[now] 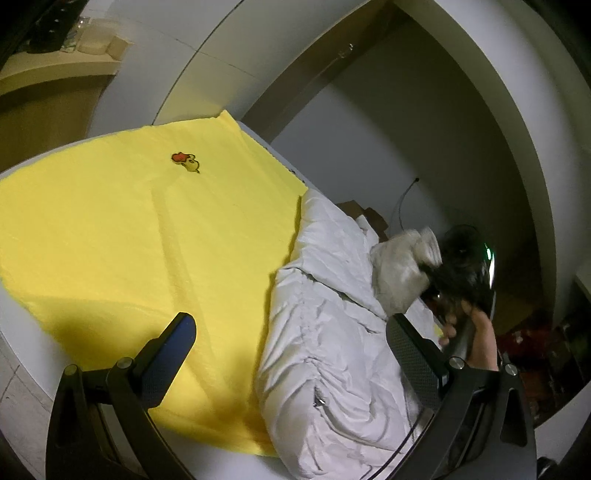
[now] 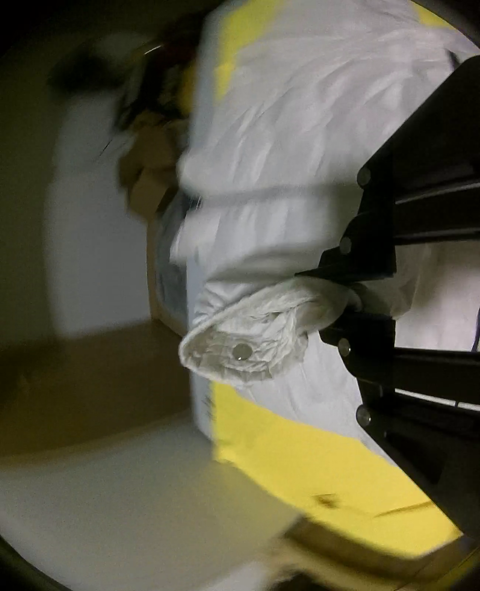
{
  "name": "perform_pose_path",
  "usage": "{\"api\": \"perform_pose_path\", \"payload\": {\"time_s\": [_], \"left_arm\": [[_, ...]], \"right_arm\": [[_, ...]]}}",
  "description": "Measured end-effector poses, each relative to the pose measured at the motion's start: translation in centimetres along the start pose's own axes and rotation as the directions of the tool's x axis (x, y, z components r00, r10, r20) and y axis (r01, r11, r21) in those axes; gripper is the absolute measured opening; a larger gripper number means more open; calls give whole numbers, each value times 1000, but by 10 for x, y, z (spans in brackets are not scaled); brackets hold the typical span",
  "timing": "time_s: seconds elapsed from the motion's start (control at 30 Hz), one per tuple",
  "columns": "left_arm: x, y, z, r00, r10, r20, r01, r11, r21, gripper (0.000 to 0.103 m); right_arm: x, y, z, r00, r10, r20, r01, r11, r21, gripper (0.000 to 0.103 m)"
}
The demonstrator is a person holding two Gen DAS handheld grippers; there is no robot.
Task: Fold large clothes
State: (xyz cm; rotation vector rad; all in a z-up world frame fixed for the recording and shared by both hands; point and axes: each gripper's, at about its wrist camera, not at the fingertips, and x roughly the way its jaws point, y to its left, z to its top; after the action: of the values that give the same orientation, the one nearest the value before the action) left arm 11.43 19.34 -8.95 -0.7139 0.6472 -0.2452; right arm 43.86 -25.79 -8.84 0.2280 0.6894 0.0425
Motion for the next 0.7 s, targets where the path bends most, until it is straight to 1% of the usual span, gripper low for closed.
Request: {"api": "perform_pose_path", "payload": {"time_s": [0.03, 0.07, 0.1, 0.13, 0.17, 0.2, 0.23, 0.27, 0.3, 0.33, 0.4, 0.47, 0.53, 0.6, 0.63, 0.67, 0.7], "left_arm": [[2, -1, 0, 1000, -4, -2, 3, 1000, -1, 103], [4, -3, 0, 1000, -9, -6, 9, 1000, -2, 103], [6, -5, 0, 1000, -14, -10, 14, 1000, -2, 103], [8, -9, 0, 1000, -19, -15, 19, 1000, 0, 103], [12, -12, 0, 1000, -22, -20, 22, 1000, 2, 103], [14, -15, -1, 999, -25, -25, 25, 1000, 6, 103], [17, -19, -2, 999, -28, -33, 29, 1000, 13, 103], [19, -24, -3, 999, -29, -39, 30, 999, 20, 103], [20, -28, -4, 999, -29, -44, 30, 999, 27, 103], [22, -33, -4, 998, -29, -50, 31, 999, 37, 103], [23, -43, -5, 998, -25, -60, 29, 998, 54, 103], [26, -55, -4, 997, -14, -75, 20, 996, 81, 103], [30, -72, -1, 995, -6, -96, 18, 992, 126, 103], [40, -103, 1, 993, -1, -116, 25, 978, 208, 103], [45, -116, 2, 992, -5, -129, 36, 970, 239, 103], [57, -137, 2, 987, -31, -160, 74, 960, 270, 103], [69, -153, 2, 979, -64, -192, 117, 953, 281, 103]], "right_arm": [[-4, -13, -1, 1000, -12, 4, 12, 999, 39, 13], [-8, -43, -6, 999, -32, 3, 32, 994, 105, 13], [-8, -60, -12, 999, -37, -7, 38, 988, 147, 13], [-7, -76, -16, 999, -35, -24, 39, 983, 178, 15], [-2, -93, -23, 998, -28, -55, 39, 976, 215, 19], [3, -108, -31, 995, -32, -92, 54, 969, 243, 21], [6, -118, -36, 992, -38, -116, 68, 964, 258, 28], [12, -130, -45, 987, -51, -155, 92, 958, 272, 44], [15, -137, -50, 983, -64, -174, 112, 954, 280, 53], [15, -149, -55, 979, -87, -182, 141, 940, 311, 66], [9, -168, -57, 982, -101, -159, 155, 912, 380, 68], [-3, -179, -55, 985, -99, -143, 151, 896, 417, 68], [-27, -188, -59, 992, -51, -112, 96, 892, 442, 68], [-56, -196, -65, 998, 5, -66, 25, 897, 441, 69], [-71, -202, -70, 999, 16, -41, 3, 902, 432, 73], [-84, -209, -75, 1000, 8, -20, 1, 907, 420, 78], [-101, -219, -82, 1000, -28, 1, 25, 914, 405, 79]]}}
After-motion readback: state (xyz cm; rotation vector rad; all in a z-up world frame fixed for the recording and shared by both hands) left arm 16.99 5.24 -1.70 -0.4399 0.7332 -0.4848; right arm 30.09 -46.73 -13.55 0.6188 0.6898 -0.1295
